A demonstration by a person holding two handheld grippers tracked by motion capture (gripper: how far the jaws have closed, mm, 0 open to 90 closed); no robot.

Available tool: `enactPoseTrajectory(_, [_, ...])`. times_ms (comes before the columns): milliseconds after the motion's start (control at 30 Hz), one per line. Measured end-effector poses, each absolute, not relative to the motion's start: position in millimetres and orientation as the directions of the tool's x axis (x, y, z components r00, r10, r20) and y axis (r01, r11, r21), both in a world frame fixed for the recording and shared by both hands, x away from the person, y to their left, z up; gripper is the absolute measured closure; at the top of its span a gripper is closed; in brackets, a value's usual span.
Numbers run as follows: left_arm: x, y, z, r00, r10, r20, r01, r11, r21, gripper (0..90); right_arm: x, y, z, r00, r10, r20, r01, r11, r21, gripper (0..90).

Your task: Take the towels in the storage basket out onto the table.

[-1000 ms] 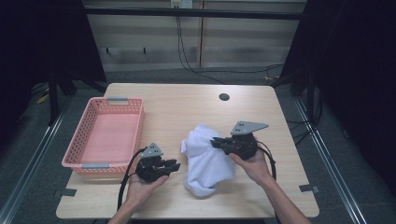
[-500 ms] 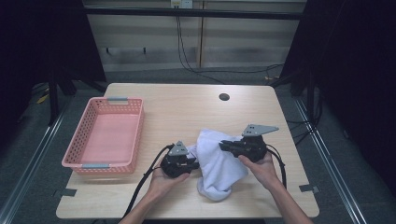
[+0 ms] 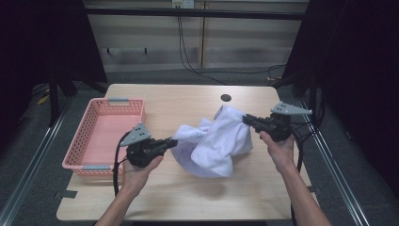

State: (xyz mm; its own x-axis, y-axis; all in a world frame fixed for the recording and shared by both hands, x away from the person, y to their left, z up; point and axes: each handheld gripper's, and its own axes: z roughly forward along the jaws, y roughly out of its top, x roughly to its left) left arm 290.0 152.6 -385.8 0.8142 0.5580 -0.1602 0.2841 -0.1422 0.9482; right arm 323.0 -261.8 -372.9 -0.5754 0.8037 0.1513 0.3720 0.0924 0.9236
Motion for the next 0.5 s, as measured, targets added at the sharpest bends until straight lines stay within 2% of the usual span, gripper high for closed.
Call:
enactPoseTrajectory(167, [282.4, 154.2, -374.8, 0.828, 0.547, -0.124, 0.241, -0.147, 0.959, 89.1, 344.7, -274.5, -359.6, -0.52, 0.847, 0.114, 0.357, 0.095, 0.929, 85.4])
enactPoseTrajectory(267, [277.2, 142.4, -380.3, 0.847, 0.522, -0.099, 0.227, -0.187, 0.956, 89.0, 357.3, -268.4, -361.2, -0.525, 0.846, 0.095, 0.371, 0.127, 0.92, 84.2])
enactPoseTrajectory(367, [273.4, 135.5, -389.5, 0.857, 0.504, -0.112, 0.246, -0.208, 0.947, 89.0, 363.2, -260.0, -372.1, -0.505, 0.861, 0.066, 0.394, 0.162, 0.905, 78.4])
enactPoseTrajectory(400, [272.9, 134.8, -394.9, 0.864, 0.488, -0.121, 0.256, -0.22, 0.941, 88.8, 364.1, -259.8, -376.8, -0.493, 0.867, 0.068, 0.404, 0.159, 0.901, 72.8])
enactPoseTrajectory(433, [272.5, 133.6, -398.6, 0.869, 0.477, -0.132, 0.271, -0.235, 0.934, 88.6, 365.1, -261.2, -383.3, -0.475, 0.876, 0.084, 0.423, 0.144, 0.895, 62.3])
enactPoseTrajectory(500, [272.0, 131.1, -410.1, 0.874, 0.466, -0.137, 0.295, -0.285, 0.912, 88.3, 363.8, -262.1, -393.0, -0.493, 0.864, 0.098, 0.442, 0.152, 0.884, 60.6])
